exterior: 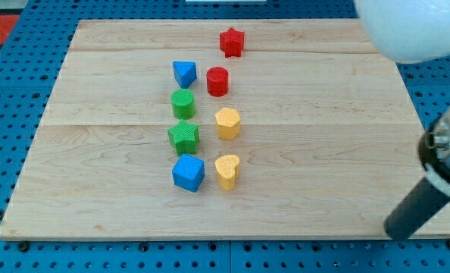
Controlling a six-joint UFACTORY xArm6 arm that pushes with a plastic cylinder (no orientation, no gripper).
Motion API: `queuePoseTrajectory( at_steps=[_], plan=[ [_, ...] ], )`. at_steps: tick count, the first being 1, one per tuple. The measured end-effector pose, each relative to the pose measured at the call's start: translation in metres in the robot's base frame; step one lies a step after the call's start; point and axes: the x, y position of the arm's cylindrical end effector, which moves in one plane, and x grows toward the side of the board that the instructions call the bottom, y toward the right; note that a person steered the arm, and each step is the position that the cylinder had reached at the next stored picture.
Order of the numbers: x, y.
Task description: Move your arm towards bottom left
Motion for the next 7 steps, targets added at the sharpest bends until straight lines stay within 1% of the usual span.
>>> queuePoseTrajectory(
  at_steps=[1,2,4,5,6,7],
  plan=[
    [0.001,-0.041],
    [0.0,-0.096],
    [-0.002,-0.224],
    [-0.01,-0.279],
    [-0.018,-0.324],
    [-0.019,-0.351]
  ],
)
